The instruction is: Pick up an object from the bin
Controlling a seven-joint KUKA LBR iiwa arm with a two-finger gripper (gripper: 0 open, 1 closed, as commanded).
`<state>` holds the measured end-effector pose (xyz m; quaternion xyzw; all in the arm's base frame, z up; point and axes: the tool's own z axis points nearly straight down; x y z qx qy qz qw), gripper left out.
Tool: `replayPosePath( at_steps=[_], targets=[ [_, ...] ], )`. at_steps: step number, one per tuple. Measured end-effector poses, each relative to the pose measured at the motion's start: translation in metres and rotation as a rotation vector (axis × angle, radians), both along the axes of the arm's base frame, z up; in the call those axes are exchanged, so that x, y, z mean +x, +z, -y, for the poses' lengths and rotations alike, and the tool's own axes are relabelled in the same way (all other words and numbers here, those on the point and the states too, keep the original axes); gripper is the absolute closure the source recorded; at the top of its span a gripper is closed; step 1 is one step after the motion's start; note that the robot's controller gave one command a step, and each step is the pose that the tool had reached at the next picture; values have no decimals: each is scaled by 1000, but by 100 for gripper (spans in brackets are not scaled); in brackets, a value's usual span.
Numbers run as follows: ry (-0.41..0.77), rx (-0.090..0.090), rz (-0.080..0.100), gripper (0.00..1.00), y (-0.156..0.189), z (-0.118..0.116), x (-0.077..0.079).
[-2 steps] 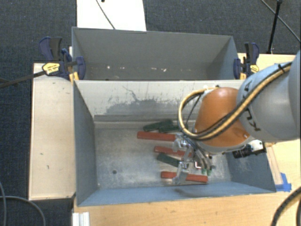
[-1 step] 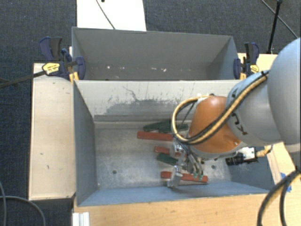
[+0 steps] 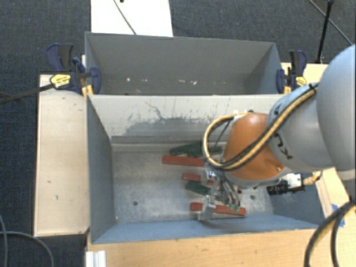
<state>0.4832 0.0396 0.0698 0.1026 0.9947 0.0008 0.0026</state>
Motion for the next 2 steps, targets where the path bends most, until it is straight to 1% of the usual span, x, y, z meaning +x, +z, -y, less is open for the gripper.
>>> replayPosePath(
  at_steps=[1, 2],
  targets=[
    [-2, 0, 7, 100, 3, 0, 2],
    [-3, 0, 0, 100, 8, 0, 3]
  ],
)
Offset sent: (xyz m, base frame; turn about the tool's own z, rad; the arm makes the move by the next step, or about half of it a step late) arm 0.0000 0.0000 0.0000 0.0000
